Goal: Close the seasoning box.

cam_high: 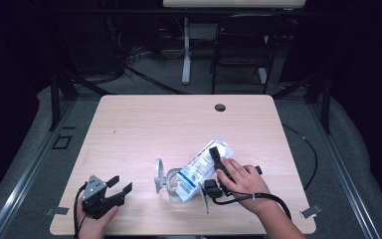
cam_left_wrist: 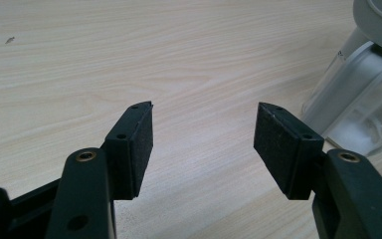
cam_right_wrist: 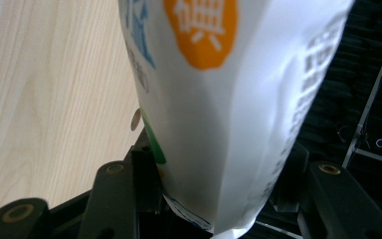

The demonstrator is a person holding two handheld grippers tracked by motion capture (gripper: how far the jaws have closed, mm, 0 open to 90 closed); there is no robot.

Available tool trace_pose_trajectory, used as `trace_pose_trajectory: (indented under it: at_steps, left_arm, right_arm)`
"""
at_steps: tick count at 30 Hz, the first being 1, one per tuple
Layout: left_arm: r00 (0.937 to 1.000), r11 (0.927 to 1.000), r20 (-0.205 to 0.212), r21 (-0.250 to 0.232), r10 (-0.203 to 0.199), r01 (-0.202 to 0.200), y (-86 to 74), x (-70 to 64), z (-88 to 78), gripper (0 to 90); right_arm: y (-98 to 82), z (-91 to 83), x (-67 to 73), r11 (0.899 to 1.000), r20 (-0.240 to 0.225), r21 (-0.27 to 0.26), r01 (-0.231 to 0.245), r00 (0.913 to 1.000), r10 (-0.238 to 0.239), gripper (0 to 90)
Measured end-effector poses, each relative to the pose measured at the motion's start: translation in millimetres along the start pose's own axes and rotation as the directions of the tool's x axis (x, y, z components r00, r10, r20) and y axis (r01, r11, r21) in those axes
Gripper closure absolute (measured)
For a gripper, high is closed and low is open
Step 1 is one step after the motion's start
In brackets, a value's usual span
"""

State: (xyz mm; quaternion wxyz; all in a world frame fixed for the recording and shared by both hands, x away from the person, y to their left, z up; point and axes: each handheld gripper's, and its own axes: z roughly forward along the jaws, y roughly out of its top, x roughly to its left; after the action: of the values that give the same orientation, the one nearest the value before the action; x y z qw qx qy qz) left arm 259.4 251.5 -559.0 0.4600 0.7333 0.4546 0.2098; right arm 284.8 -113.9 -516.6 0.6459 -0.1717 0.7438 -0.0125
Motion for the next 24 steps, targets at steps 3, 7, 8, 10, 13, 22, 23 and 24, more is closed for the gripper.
trace_pose_trajectory:
  at_steps: [3,7,8,10,13,22,23,24]
  left_arm:
    - [1.0000,1.0000,0.000,0.000,0.000,0.000,-0.1,-0.1,0.1,40.9]
    - [1.0000,1.0000,0.003,-0.004,0.002,-0.002,-0.1,-0.2,0.5,40.9]
    - [1.0000,1.0000,0.002,-0.004,0.003,-0.003,-0.2,-0.2,0.6,40.9]
    - [1.0000,1.0000,0.001,0.001,-0.002,0.002,-0.2,-0.3,0.4,40.9]
    - [1.0000,1.0000,0.001,0.001,0.000,0.000,-0.1,-0.1,0.2,40.9]
    - [1.0000,1.0000,-0.001,-0.001,0.003,-0.003,0.2,0.8,-0.6,40.9]
    - [1.0000,1.0000,0.000,-0.002,0.004,-0.004,0.3,0.7,-0.7,40.9]
    - [1.0000,1.0000,0.000,-0.001,0.004,-0.004,0.3,0.7,-0.7,40.9]
  right_arm:
    - [0.1,-0.1,0.2,1.000,0.006,-0.001,0.003,1.0000,-0.003,50.9]
    - [0.0,-0.1,-0.1,1.000,0.007,-0.004,0.005,1.0000,-0.005,51.0]
    - [0.0,-0.1,-0.1,1.000,0.008,-0.004,0.005,1.0000,-0.005,51.0]
    - [-0.1,-0.1,-0.2,1.000,0.008,-0.005,0.008,0.9999,-0.007,51.0]
    - [-0.1,-0.2,-0.4,1.000,0.010,-0.006,0.012,0.9999,-0.012,51.1]
    - [0.0,-0.4,-1.3,1.000,0.009,-0.004,0.015,0.9999,-0.014,51.3]
    - [0.0,-0.4,-1.3,1.000,0.009,-0.004,0.015,0.9998,-0.015,51.3]
    - [0.1,-0.6,-1.4,1.000,0.010,-0.004,0.017,0.9998,-0.017,51.3]
